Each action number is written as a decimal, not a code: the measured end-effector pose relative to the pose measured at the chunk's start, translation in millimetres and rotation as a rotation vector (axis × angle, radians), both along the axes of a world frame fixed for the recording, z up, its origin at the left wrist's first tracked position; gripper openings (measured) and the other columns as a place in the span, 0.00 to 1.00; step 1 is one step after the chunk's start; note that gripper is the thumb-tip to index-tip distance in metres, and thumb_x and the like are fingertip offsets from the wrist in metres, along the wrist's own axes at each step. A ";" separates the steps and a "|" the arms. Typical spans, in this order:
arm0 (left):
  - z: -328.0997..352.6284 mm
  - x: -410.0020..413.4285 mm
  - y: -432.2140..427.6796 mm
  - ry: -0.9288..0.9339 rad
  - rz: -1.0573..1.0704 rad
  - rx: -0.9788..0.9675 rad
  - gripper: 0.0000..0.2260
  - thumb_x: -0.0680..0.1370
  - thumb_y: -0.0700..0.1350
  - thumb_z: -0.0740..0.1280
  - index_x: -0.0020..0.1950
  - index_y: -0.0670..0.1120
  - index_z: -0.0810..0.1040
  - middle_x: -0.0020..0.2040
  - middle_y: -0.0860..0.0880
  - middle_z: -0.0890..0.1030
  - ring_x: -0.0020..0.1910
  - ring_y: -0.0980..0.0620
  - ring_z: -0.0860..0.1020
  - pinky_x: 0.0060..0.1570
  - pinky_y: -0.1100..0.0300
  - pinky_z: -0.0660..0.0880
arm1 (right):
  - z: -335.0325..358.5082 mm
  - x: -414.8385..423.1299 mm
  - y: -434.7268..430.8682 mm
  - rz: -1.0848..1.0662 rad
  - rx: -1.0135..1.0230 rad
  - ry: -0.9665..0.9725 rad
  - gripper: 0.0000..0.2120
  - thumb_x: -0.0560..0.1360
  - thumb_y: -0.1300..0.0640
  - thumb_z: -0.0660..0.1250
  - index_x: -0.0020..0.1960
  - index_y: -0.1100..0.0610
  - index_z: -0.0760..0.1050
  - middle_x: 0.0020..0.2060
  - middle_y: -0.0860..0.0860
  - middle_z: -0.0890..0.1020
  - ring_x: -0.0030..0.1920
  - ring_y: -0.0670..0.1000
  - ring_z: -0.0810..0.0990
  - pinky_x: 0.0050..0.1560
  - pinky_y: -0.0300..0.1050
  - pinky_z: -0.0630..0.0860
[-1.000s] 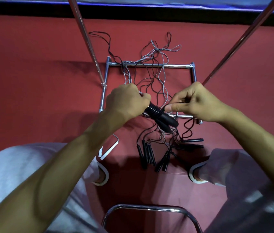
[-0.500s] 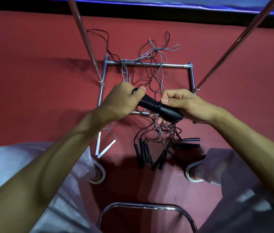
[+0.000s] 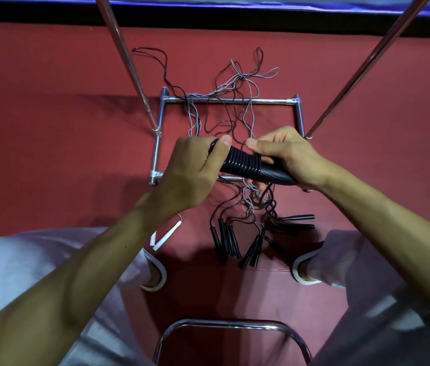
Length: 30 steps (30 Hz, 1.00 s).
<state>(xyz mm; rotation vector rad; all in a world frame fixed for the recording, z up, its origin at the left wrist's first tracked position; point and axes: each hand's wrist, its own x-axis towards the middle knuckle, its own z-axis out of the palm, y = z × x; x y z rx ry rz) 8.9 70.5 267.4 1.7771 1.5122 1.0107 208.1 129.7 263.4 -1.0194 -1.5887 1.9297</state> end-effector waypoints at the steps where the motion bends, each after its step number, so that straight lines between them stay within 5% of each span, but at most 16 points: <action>1: -0.6 0.6 -0.6 0.011 -0.004 0.015 0.22 0.84 0.46 0.59 0.30 0.51 0.62 0.26 0.54 0.60 0.26 0.54 0.60 0.27 0.61 0.56 | 1.0 0.7 0.6 -0.002 0.036 -0.044 0.23 0.83 0.56 0.62 0.32 0.67 0.71 0.28 0.63 0.81 0.22 0.54 0.77 0.25 0.42 0.71; 4: -7.3 2.5 -0.3 0.053 0.003 0.031 0.21 0.85 0.47 0.58 0.31 0.47 0.64 0.26 0.54 0.62 0.26 0.53 0.61 0.28 0.59 0.58 | 2.7 4.7 2.3 -0.005 0.237 -0.230 0.28 0.85 0.53 0.62 0.34 0.73 0.68 0.25 0.58 0.71 0.24 0.51 0.66 0.26 0.41 0.63; 10: -23.2 1.4 5.8 0.161 -0.026 -0.036 0.22 0.84 0.51 0.54 0.35 0.41 0.71 0.27 0.45 0.74 0.29 0.44 0.76 0.32 0.48 0.70 | 4.6 5.1 -0.7 0.011 0.695 -0.523 0.26 0.84 0.49 0.60 0.30 0.60 0.63 0.25 0.51 0.63 0.27 0.47 0.59 0.29 0.48 0.61; 15: -14.0 -6.2 8.1 0.285 -0.193 -0.011 0.11 0.78 0.45 0.55 0.36 0.45 0.68 0.30 0.48 0.73 0.32 0.50 0.64 0.36 0.59 0.57 | 7.0 6.1 -3.3 0.046 0.709 -0.539 0.26 0.84 0.52 0.62 0.30 0.57 0.62 0.25 0.50 0.62 0.27 0.47 0.58 0.29 0.42 0.59; 21: -1.6 -1.7 9.1 -0.089 -0.334 -0.452 0.17 0.71 0.44 0.57 0.44 0.30 0.77 0.28 0.41 0.80 0.23 0.46 0.72 0.25 0.56 0.67 | 6.8 -7.2 -15.2 0.192 0.908 -0.611 0.21 0.84 0.50 0.58 0.32 0.47 0.60 0.25 0.49 0.66 0.28 0.53 0.63 0.33 0.49 0.65; 25: -2.3 1.7 2.4 0.219 -0.439 -0.322 0.10 0.67 0.61 0.73 0.39 0.55 0.83 0.31 0.51 0.82 0.29 0.56 0.77 0.32 0.63 0.70 | 2.1 -11.9 -24.4 0.196 0.910 -0.608 0.22 0.84 0.50 0.57 0.32 0.44 0.58 0.25 0.48 0.68 0.27 0.49 0.65 0.34 0.45 0.62; 27: -0.4 3.5 0.0 0.257 -0.369 -0.235 0.15 0.61 0.71 0.74 0.40 0.63 0.83 0.32 0.55 0.82 0.33 0.59 0.79 0.35 0.65 0.71 | 3.1 -11.0 -24.3 0.172 0.878 -0.572 0.22 0.85 0.51 0.58 0.32 0.45 0.59 0.24 0.48 0.66 0.27 0.48 0.65 0.33 0.44 0.60; 30: 0.9 7.7 -0.9 0.266 -0.298 -0.126 0.09 0.61 0.72 0.73 0.36 0.72 0.78 0.30 0.55 0.80 0.31 0.61 0.75 0.35 0.68 0.66 | 5.3 -11.3 -23.7 0.171 0.833 -0.514 0.22 0.85 0.52 0.58 0.33 0.46 0.61 0.25 0.47 0.65 0.27 0.49 0.65 0.32 0.42 0.60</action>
